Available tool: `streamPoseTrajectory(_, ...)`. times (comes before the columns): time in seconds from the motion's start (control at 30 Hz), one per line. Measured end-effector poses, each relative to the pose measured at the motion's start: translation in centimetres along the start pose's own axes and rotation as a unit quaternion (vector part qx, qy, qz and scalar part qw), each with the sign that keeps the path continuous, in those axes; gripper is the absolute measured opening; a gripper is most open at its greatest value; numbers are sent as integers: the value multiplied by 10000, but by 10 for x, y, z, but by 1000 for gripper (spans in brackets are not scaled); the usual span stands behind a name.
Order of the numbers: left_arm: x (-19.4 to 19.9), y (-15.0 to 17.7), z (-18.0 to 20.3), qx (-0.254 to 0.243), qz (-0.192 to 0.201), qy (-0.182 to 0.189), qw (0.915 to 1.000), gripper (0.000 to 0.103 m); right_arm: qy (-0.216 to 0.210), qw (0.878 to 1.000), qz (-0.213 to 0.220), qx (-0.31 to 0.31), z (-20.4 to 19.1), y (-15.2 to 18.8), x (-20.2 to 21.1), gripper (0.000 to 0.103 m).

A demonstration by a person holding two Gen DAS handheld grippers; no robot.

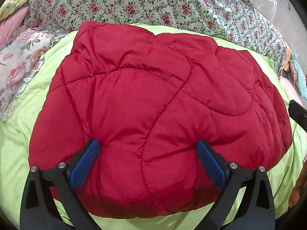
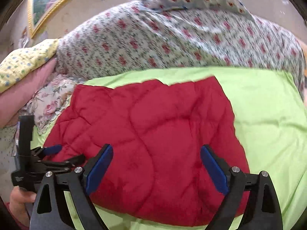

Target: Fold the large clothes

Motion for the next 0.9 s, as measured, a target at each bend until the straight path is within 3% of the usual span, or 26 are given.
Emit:
streamPoseTrajectory(0.27,0,0,0,-7,-15,46,10000,102,128,9967,-797,-48,13,16,-67,94)
streamPoseTrajectory(0.67,3,-6,-2,60,-43,92,9999,102,224,9974,-651,-225,40,16,-88,95)
streamPoseTrajectory(0.9,3,-39,-32,319,64,-237,9992,102,118,9972,-681,-293,42,15,-84,95)
Point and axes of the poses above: each gripper's, at about its wrist camera, not at the fingertips, and x roughly against the way its jaws point, z to its right, y to its underside, the point moved 6 cm from there along -x, roughly the way its jaws point, and after that the axes turned 2 degrees about -y, right-handed, at the moved point
